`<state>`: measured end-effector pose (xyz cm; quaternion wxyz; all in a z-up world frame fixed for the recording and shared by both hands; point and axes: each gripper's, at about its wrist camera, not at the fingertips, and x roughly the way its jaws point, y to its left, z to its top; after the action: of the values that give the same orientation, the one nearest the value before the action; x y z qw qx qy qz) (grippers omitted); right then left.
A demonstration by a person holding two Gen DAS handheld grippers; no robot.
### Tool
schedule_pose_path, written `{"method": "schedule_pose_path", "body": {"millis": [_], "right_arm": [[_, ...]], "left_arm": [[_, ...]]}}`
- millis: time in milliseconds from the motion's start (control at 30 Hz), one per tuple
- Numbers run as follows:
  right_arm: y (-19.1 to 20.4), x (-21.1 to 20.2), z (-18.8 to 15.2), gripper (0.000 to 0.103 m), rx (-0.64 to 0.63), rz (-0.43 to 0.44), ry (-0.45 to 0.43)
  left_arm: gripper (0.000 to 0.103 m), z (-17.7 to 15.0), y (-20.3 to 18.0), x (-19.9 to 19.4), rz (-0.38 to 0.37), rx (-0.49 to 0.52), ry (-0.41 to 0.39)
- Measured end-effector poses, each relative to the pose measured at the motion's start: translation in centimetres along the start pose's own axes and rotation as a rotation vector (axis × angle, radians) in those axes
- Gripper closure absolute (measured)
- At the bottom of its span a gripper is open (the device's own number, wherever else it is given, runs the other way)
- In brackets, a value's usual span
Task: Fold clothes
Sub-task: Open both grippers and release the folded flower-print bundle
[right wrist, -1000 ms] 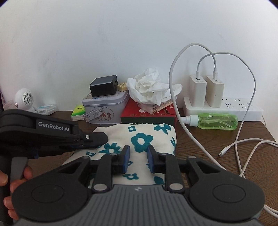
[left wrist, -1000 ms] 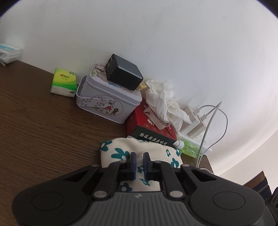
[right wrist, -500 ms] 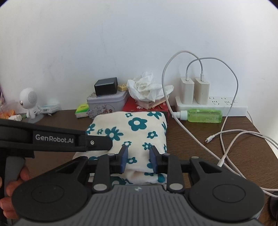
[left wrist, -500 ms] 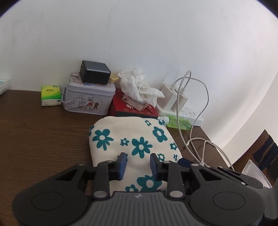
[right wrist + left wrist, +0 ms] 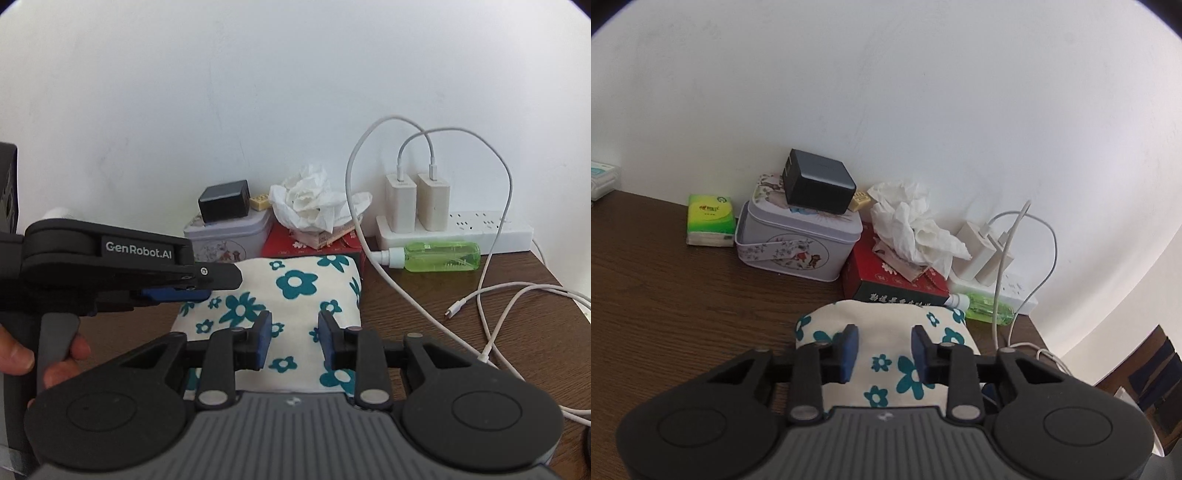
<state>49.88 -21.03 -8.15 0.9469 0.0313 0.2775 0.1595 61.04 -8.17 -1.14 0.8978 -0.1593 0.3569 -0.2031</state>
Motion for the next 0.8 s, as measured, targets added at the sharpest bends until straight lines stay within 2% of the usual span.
{"method": "schedule_pose_path", "body": {"millis": [200,300,333,400,433,533,567,633,800], "right_arm": [[0.4,0.8,-0.4,0.075,-0.032,-0.017,0.032],[0.5,0.7,-0.2,0.075,-0.041,-0.018,0.039],[0.5,0.2,0.1,0.075,-0.038,-0.012,0.035],[0.6,-0.9,0.3,0.073,-0.039,-0.008,0.025],[0.8,-1.6,0.4,0.067,-0.045,-0.010,0.020],[1.1,-3.6,0.5,0.050,-0.061,-0.016,0.005],[1.2,-4.2,0.5,0.047,-0.067,-0.019,0.000],[1.5,-5.6,0.6,0.028,-0.078,-0.023,-0.010],[2.1,-8.9,-0.2,0.000,-0.120,-0.033,-0.008]], "left_arm": [[0.081,-0.6,-0.3,0.6,0.027,0.031,0.013],[0.078,-0.3,-0.7,-0.9,0.017,0.045,-0.019],[0.072,-0.2,-0.9,-1.6,0.016,0.052,-0.036],[0.050,-0.1,-1.4,-3.4,0.034,0.073,-0.078],[0.046,-0.1,-1.7,-4.3,0.047,0.089,-0.099],[0.023,-0.7,-2.5,-7.1,0.111,0.157,-0.151],[0.018,-1.0,-2.7,-8.0,0.121,0.166,-0.158],[0.009,-1.7,-2.8,-9.5,0.137,0.174,-0.153],[0.000,-4.1,-3.4,-13.0,0.186,0.191,-0.134]]}}
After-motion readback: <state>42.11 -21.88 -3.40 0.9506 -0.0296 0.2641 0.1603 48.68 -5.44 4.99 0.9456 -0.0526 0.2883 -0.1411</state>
